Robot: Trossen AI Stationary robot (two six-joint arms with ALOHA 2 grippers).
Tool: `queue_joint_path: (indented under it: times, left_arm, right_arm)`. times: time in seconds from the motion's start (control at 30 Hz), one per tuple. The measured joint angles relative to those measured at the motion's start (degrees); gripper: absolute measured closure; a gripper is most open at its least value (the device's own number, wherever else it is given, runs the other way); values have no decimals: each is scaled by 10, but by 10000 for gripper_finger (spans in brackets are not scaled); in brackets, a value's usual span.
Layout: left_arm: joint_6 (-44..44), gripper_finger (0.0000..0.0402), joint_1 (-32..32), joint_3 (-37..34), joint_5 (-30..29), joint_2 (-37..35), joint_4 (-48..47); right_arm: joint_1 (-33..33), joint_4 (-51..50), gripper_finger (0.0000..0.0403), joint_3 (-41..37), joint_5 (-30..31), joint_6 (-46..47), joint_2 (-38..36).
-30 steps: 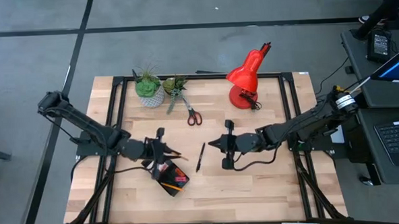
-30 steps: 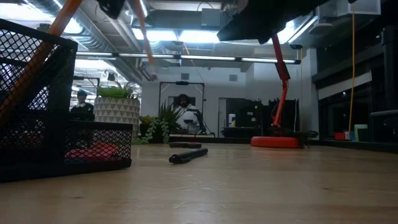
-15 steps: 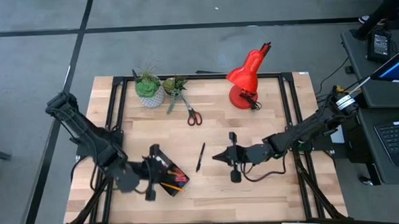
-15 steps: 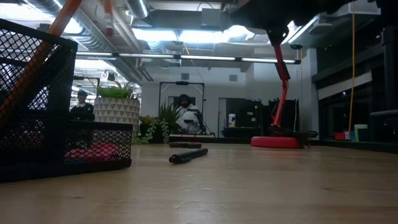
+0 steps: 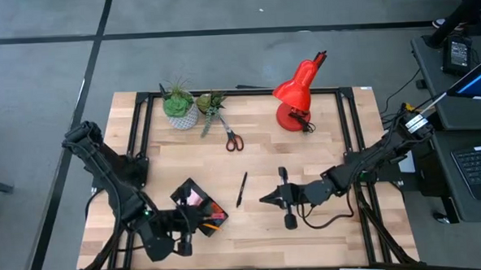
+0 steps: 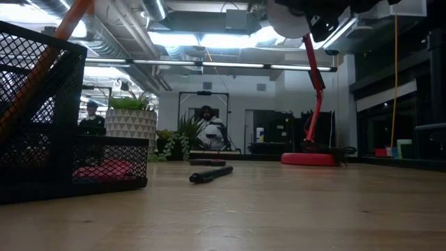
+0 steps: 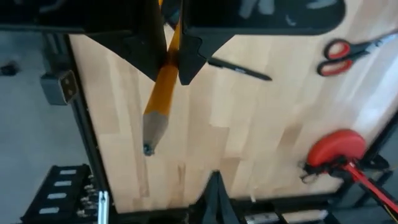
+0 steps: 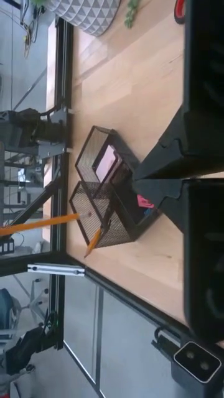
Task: Pick and place office supplies into organizer
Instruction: Put the yellow pencil into the black desk organizer
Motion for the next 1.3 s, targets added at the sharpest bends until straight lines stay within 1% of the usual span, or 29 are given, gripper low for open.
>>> queue_joint_path:
  times: [0.07,0.23,0.4,0.5,1.03,1.3]
  left_arm:
    - [-20,387,-2,4,12,0,-14]
    - [-82,387,-9,23,18,0,-69]
    - [-118,387,-9,19,29,0,-96]
    - [-145,387,-9,10,31,9,-132]
    - [-188,387,-12,8,31,82,-129]
    - [-227,387,-12,7,24,116,-128]
  right_arm:
    - [0,0,403,0,0,2,0]
    - [0,-5,403,0,0,2,0]
    - [0,-5,403,0,0,2,0]
    - [0,-6,403,0,0,2,0]
    - [0,-6,403,0,0,2,0]
    - [0,-5,403,0,0,2,0]
